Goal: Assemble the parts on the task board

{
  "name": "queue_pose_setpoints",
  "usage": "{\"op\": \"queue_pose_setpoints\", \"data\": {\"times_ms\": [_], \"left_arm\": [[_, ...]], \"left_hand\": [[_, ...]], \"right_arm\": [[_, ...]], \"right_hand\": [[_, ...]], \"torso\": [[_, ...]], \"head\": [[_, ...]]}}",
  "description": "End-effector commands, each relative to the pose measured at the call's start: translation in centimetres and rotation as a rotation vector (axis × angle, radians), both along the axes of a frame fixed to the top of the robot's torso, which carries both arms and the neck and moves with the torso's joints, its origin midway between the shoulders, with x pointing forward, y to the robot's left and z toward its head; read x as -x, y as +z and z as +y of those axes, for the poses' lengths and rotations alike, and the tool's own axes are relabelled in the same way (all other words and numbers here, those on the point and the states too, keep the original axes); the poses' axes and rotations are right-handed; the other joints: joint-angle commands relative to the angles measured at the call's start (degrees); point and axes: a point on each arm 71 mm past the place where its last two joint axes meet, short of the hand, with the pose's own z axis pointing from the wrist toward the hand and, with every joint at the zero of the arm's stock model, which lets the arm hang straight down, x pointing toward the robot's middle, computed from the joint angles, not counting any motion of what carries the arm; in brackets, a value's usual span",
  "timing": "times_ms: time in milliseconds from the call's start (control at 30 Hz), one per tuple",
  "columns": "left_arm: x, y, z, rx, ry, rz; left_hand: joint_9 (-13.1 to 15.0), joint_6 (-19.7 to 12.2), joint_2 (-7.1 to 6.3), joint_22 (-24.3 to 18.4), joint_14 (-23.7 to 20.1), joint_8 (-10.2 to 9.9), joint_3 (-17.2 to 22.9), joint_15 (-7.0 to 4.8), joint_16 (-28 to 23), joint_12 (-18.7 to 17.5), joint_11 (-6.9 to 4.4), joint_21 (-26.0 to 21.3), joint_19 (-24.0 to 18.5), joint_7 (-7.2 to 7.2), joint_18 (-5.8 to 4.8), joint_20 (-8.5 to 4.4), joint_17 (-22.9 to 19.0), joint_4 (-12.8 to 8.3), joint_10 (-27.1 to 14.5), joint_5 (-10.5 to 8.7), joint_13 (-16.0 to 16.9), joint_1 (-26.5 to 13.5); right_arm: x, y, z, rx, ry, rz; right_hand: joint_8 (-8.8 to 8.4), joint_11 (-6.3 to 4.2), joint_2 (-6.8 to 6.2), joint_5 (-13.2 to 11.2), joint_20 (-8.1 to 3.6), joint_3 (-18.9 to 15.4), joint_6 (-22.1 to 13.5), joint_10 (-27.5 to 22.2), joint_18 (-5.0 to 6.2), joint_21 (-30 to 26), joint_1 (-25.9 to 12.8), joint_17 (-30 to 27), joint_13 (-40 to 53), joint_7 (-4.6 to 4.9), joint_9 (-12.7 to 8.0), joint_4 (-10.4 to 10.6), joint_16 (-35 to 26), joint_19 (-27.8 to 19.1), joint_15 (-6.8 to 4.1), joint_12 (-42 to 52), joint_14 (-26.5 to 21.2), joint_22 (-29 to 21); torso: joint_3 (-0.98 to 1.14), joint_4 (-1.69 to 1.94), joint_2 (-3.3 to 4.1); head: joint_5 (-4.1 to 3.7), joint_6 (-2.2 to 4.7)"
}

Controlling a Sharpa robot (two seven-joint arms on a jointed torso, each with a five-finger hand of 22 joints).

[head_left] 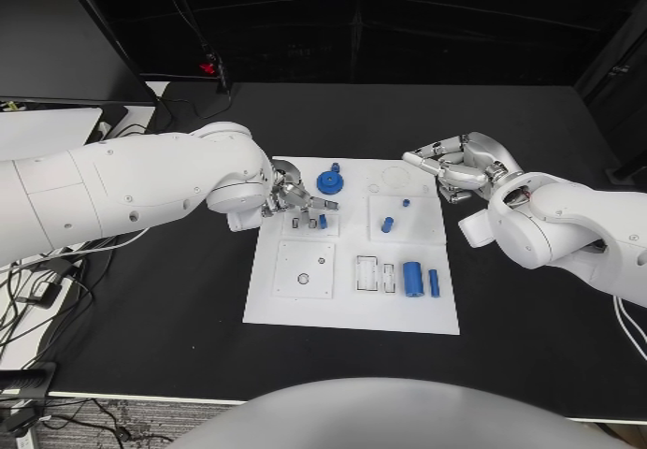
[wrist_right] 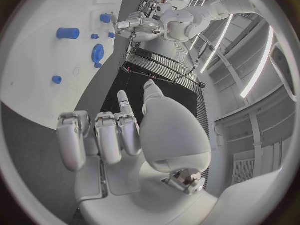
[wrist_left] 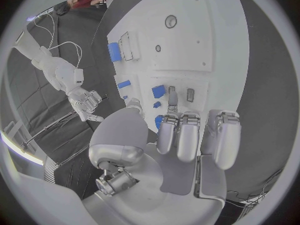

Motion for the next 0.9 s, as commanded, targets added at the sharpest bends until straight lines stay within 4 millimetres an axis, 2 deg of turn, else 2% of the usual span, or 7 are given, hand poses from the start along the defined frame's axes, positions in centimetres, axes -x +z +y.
{"op": "queue_pose_setpoints", "data": {"times_ms": [33, 233, 667, 900], "left_arm": [[0.0, -0.2, -0.1, -0.035, -0.007, 0.019], [-0.2, -0.3, -0.5, -0.043, -0.021, 0.029], [-0.1, -0.5, -1.1, -0.042, -0.043, 0.038], [-0.1, -0.5, -1.6, -0.038, -0.053, 0.038]], "left_hand": [[0.4, -0.19, 1.34, 15.06, 6.02, -0.56, 0.46, -0.55, 0.05, 0.2, -0.35, 0.18, 6.07, 0.03, -0.35, -0.52, 15.07, -0.18, 5.88, 0.19, 15.08, 0.85], [0.87, 0.0, 1.98, 15.06, 6.02, -0.9, 0.51, -0.63, 0.05, 0.2, -0.38, 0.18, 6.07, -0.02, -0.35, -0.6, 15.07, -0.17, 5.88, 1.15, 15.08, 1.7], [2.2, 0.74, 2.77, 15.06, 6.02, -1.37, 0.59, -0.89, 0.05, 0.2, -0.65, 0.18, 6.07, -0.31, -0.35, -0.83, 15.07, -0.23, 5.88, 3.01, 15.08, 4.23], [2.43, 0.82, 2.99, 15.06, 6.02, -1.46, 0.66, -0.93, 0.05, 0.2, -0.69, 0.18, 6.07, -0.36, -0.35, -0.87, 15.07, -0.2, 5.88, 3.24, 15.08, 4.71]], "right_arm": [[0.0, 0.1, 0.1, -0.005, 0.005, -0.006], [0.1, 0.1, 0.0, -0.005, 0.002, -0.006], [0.0, 0.1, 0.0, -0.003, 0.0, -0.002], [-0.1, 0.0, 0.0, -0.002, -0.003, 0.001]], "right_hand": [[0.36, 0.19, 0.17, -0.29, 0.21, -0.34, -0.34, 5.97, -0.41, 0.19, 0.55, 15.1, 15.08, -0.09, 0.08, -0.04, 0.14, 6.15, 0.24, 0.14, 6.05, 15.1], [0.36, 0.19, 0.17, -0.29, 0.21, -0.34, -0.34, 5.97, -0.41, 0.19, 0.55, 15.1, 15.08, -0.09, 0.08, -0.04, 0.14, 6.15, 0.24, 0.14, 6.05, 15.1], [0.36, 0.19, 0.17, -0.29, 0.21, -0.34, -0.34, 5.97, -0.41, 0.19, 0.55, 15.1, 15.08, -0.09, 0.08, -0.04, 0.14, 6.15, 0.24, 0.14, 6.05, 15.1], [0.46, 0.18, 0.24, -0.28, 0.2, -0.41, -0.32, 5.97, -0.41, 0.19, 0.63, 15.1, 15.08, -0.1, 0.1, -0.01, 0.14, 6.15, 0.23, 0.14, 6.05, 15.1]], "torso": [[-0.06, 0.14, 0.04], [0.04, 0.23, 0.01], [0.0, 0.23, 0.01], [-0.01, 0.19, -0.01]], "head": [[-0.41, -0.18], [-0.8, -0.4], [-1.03, -0.75], [-1.09, -0.86]]}}
